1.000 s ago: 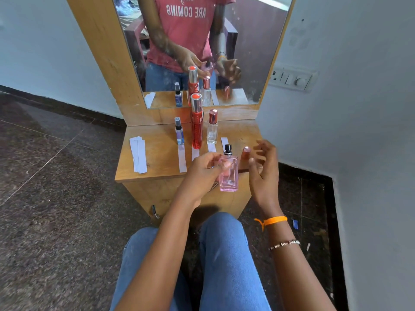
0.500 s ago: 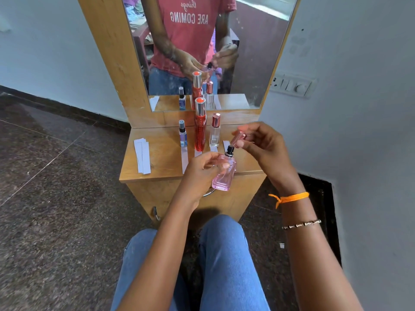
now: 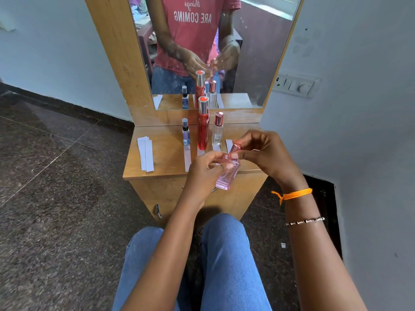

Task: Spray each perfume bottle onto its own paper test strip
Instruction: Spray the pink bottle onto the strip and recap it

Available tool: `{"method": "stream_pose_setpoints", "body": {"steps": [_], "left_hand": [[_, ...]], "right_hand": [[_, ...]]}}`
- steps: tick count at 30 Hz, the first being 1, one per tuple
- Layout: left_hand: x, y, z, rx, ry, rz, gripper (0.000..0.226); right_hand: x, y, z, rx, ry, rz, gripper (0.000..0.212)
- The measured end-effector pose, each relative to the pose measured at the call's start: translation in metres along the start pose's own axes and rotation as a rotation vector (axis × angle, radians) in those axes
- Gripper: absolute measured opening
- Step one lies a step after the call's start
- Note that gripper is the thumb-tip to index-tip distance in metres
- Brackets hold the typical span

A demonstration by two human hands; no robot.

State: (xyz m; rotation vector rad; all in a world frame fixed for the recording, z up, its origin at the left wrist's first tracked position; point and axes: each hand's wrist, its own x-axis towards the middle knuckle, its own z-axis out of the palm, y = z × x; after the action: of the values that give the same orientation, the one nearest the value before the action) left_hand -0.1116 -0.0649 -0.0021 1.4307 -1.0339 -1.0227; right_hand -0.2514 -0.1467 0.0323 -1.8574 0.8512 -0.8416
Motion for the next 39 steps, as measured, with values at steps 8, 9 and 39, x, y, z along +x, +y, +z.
{"method": "stream_pose_setpoints", "body": {"steps": [8, 9, 39], "left_hand": [[0.002, -0.002, 0.0, 0.037, -0.013, -0.009, 0.028], [0.002, -0.002, 0.0, 0.038, -0.017, -0.007, 0.028], [0.007, -0.007, -0.017, 0.072, 0.226, 0.025, 0.021]], "right_hand": [[-0.016, -0.002, 0.004, -0.026, 0.039, 0.036, 0.024], [-0.017, -0.002, 0.004, 0.024, 0.023, 0.023, 0.027], [-0.008, 0.026, 0.037, -0.125, 0.656, 0.087, 0.019]]}}
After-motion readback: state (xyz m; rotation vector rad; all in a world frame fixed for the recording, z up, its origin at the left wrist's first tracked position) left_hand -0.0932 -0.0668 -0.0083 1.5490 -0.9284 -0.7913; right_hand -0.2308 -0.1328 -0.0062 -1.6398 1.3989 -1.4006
